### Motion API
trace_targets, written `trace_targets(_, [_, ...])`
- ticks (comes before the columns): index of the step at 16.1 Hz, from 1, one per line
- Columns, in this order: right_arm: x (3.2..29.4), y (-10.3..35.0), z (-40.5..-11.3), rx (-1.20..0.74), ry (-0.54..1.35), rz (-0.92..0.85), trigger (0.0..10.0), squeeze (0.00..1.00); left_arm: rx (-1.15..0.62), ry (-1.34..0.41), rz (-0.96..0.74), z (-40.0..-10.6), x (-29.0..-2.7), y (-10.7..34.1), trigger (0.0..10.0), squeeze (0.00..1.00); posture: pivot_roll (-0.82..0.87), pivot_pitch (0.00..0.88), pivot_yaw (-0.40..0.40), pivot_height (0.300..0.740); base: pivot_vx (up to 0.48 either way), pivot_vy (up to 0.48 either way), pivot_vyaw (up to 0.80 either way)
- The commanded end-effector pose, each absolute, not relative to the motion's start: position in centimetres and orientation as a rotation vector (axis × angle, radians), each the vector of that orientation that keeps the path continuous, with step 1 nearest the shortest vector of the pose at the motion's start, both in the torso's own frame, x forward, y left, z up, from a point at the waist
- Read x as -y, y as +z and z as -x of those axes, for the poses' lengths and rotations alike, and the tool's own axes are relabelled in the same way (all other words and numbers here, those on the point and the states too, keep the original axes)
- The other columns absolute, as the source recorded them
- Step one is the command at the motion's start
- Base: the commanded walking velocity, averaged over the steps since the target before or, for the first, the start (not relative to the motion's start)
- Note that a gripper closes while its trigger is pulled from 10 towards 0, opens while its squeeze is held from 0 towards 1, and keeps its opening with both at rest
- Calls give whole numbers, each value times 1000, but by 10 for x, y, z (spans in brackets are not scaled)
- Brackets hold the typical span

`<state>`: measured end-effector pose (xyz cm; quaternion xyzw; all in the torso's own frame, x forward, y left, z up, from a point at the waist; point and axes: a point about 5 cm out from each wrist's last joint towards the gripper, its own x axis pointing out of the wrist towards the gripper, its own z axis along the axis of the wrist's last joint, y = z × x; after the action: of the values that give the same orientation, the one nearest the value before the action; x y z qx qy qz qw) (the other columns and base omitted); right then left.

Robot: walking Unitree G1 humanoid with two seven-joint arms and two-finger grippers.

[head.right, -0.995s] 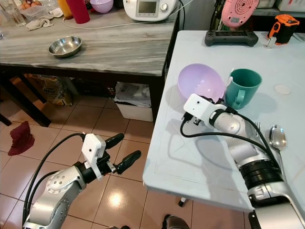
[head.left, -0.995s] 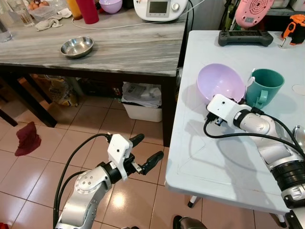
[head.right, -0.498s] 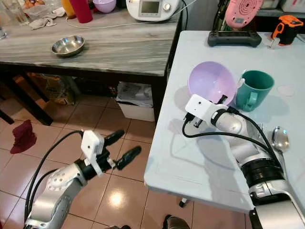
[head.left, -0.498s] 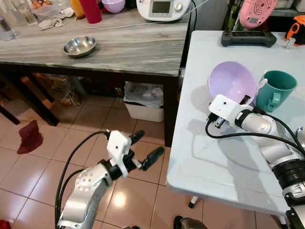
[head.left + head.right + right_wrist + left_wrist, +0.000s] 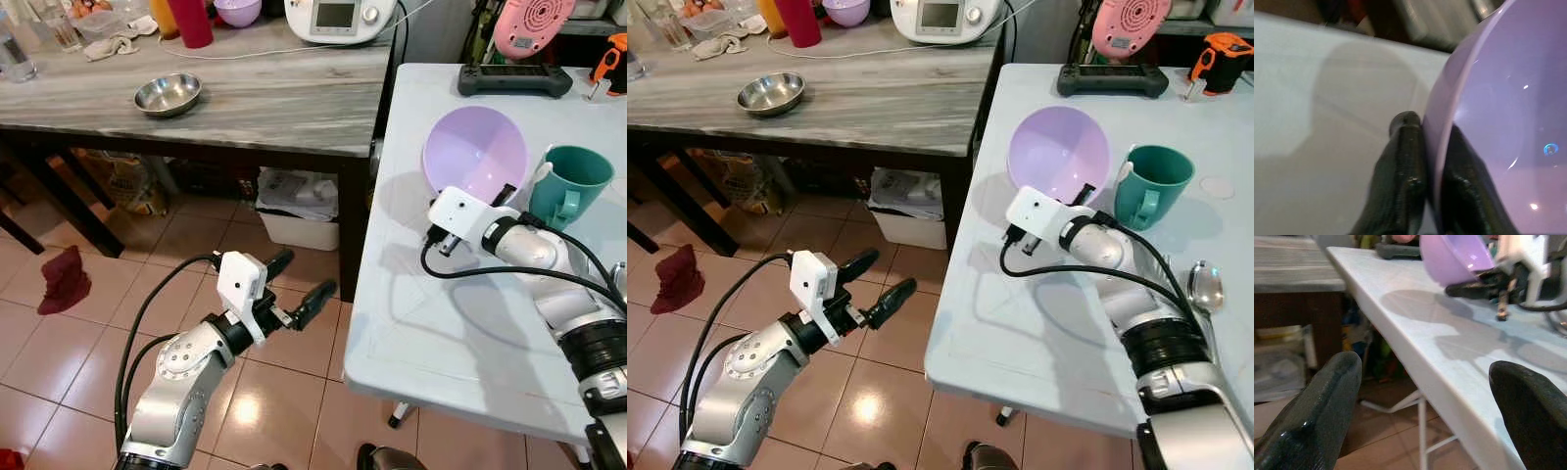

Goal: Setting the table

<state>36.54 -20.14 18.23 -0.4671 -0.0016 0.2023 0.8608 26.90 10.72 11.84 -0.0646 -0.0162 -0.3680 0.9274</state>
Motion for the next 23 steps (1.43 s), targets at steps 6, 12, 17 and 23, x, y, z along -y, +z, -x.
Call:
trace_targets(6, [148, 190, -339, 267, 316, 574, 10000, 0, 9, -352, 92, -300, -147, 117, 10000, 0, -200, 91, 90, 740, 0, 0, 0])
trace_targets(12, [129, 174, -320, 237, 235, 403, 10000, 0, 34, -350, 65, -312, -147, 118, 10000, 0, -223, 54, 116, 740, 0, 49, -475])
trace_targets(17, [131, 173, -317, 227, 218, 402, 10000, 0, 50, -352, 60, -320, -150, 119, 10000, 0, -230, 31, 117, 740, 0, 391, -253])
trace_targets(23, [128, 173, -318, 231, 227, 401, 10000, 0, 58, -364, 48, -320, -150, 116, 10000, 0, -225, 3, 119, 740, 0, 466, 0])
